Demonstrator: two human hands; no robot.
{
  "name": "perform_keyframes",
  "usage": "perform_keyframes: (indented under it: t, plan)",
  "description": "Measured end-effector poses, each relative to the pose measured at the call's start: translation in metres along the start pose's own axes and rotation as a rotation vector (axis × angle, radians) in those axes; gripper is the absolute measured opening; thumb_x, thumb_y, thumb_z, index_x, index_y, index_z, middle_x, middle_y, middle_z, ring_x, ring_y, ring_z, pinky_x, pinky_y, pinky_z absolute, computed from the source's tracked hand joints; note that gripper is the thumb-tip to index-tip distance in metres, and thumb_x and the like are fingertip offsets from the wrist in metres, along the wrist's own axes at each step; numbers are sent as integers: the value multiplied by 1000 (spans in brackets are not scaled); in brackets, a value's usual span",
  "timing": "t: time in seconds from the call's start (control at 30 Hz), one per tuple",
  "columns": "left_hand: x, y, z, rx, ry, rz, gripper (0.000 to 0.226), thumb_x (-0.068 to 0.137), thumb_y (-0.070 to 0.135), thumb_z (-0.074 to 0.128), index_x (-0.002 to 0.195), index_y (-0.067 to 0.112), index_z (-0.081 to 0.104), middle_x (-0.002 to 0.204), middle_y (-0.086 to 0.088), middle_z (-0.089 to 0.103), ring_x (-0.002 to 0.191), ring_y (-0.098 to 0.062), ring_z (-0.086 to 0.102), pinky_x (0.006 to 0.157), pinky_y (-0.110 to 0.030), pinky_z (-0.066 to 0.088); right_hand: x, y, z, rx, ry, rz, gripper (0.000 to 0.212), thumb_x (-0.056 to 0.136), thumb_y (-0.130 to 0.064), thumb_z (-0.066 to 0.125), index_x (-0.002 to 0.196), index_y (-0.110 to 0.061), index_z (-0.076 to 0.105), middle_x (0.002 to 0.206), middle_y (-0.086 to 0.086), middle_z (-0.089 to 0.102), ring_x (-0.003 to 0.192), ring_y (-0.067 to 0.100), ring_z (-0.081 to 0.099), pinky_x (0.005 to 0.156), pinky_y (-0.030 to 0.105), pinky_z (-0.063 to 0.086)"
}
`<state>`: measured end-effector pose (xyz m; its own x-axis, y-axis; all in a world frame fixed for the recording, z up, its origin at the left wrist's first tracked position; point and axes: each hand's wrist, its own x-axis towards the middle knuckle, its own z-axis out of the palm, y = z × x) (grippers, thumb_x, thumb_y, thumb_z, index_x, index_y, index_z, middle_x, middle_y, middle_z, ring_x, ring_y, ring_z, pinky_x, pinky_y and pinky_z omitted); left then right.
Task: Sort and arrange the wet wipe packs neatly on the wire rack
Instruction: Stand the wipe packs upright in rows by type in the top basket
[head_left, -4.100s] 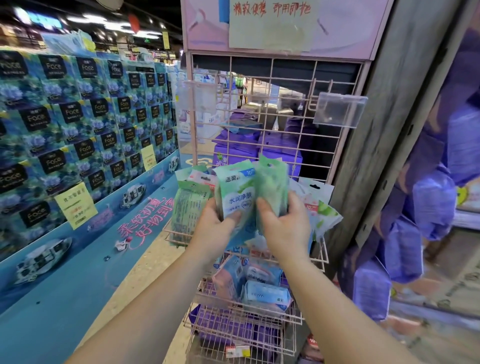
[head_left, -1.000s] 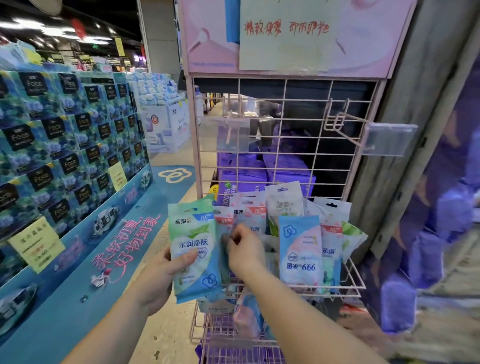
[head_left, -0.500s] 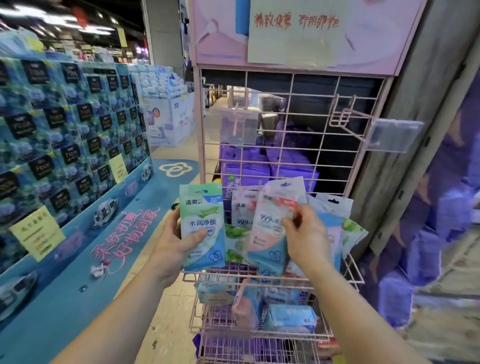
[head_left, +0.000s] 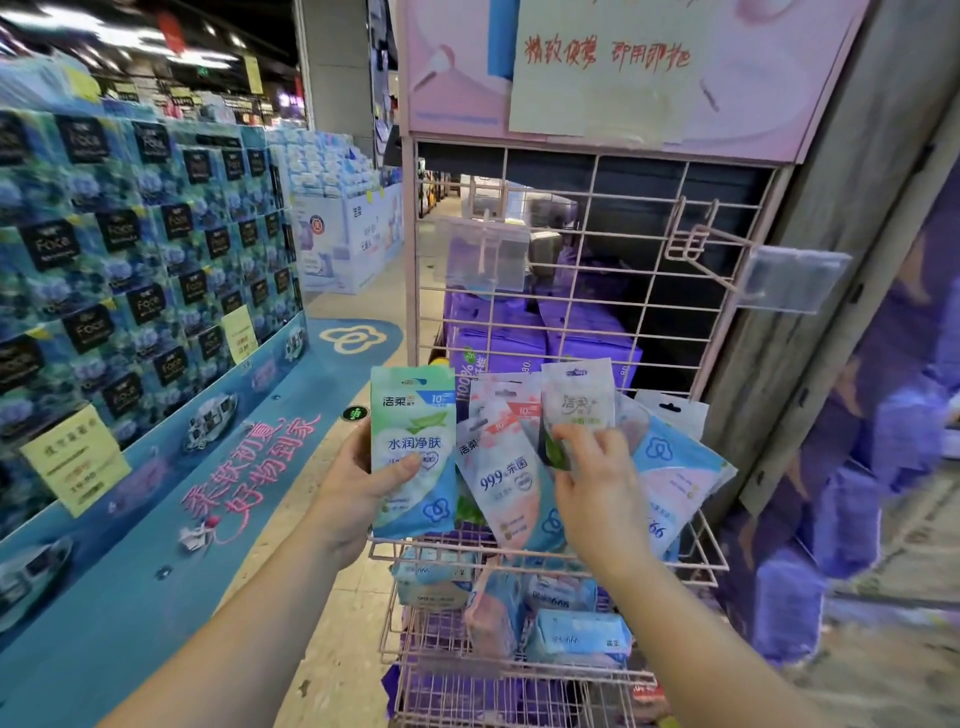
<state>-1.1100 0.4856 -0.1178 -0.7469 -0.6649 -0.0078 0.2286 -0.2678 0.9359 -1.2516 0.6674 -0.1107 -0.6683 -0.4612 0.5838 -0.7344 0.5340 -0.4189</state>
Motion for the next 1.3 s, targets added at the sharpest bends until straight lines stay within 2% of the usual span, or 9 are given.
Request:
perform_keyframes:
  t: [0.13, 0.27, 0.37, 0.5, 0.67, 0.8, 0.97, 1.13, 1.3]
  plan:
    - [1, 0, 0, -7, 0, -15, 39, 83, -6, 62, 112, 20, 57, 95, -6, 75, 76, -24, 74, 58, -37, 60, -7, -21, 12, 8, -19, -157, 38, 74, -2, 65, 105, -23, 71, 83, 2, 57, 79, 24, 58, 67, 35, 52]
    - [0, 2, -1, -18, -32, -18, 35, 83, -5, 61, 107, 21, 59, 90, -5, 77, 75, -24, 74, 58, -37, 61, 6, -37, 18, 101, -201, 52, 55, 82, -33, 64, 134, -23, 45, 124, -1, 57, 117, 21, 51, 100, 35, 40]
    - [-3, 4, 1, -36, -69, -7, 41, 71, -1, 69, 106, 19, 59, 88, -4, 77, 74, -23, 74, 56, -35, 60, 21, -42, 20, 102, -419, 262, 78, 75, -42, 71, 138, -23, 29, 121, 3, 61, 110, 26, 59, 95, 40, 47]
    - [-4, 4, 1, -93, -76, -14, 64, 44, 18, 81, 104, 18, 60, 89, -6, 77, 75, -24, 74, 58, -36, 60, 28, -47, 22, -64, -563, 228, 83, 76, -38, 72, 139, -20, 21, 112, 8, 65, 102, 30, 63, 90, 43, 49]
    - [-8, 6, 3, -115, -41, -13, 49, 54, 12, 73, 100, 17, 58, 80, -3, 77, 67, -22, 74, 55, -38, 61, 33, -48, 21, -51, -657, 250, 96, 75, -38, 72, 148, -27, 10, 113, 6, 64, 105, 29, 61, 91, 40, 50]
    - [-8, 5, -4, -162, -12, -24, 35, 70, 5, 65, 103, 16, 59, 86, -5, 77, 72, -23, 74, 55, -38, 60, 30, -37, 11, 126, -501, 358, 51, 75, -33, 71, 119, -17, 52, 111, 5, 66, 101, 26, 62, 84, 33, 52]
    - [-7, 4, -2, -124, 9, -11, 43, 60, 7, 72, 99, 16, 58, 81, -3, 77, 70, -22, 74, 60, -41, 61, 17, -19, 3, 413, -192, 463, 28, 73, -31, 75, 93, -20, 59, 83, -3, 67, 80, 19, 66, 68, 27, 49]
    - [0, 1, -2, -36, 39, -25, 34, 82, -5, 63, 108, 15, 56, 96, -10, 74, 75, -24, 73, 59, -36, 61, 11, -10, -6, 736, 112, 630, 27, 74, -24, 80, 95, -19, 65, 84, -10, 69, 82, 13, 66, 77, 27, 52]
    - [15, 3, 9, 101, 81, 42, 37, 81, -3, 67, 108, 19, 56, 98, -5, 72, 77, -18, 72, 60, -31, 60, 24, -12, -6, 637, 129, 662, 47, 74, -26, 80, 110, -9, 56, 98, 3, 65, 92, 23, 63, 79, 26, 44]
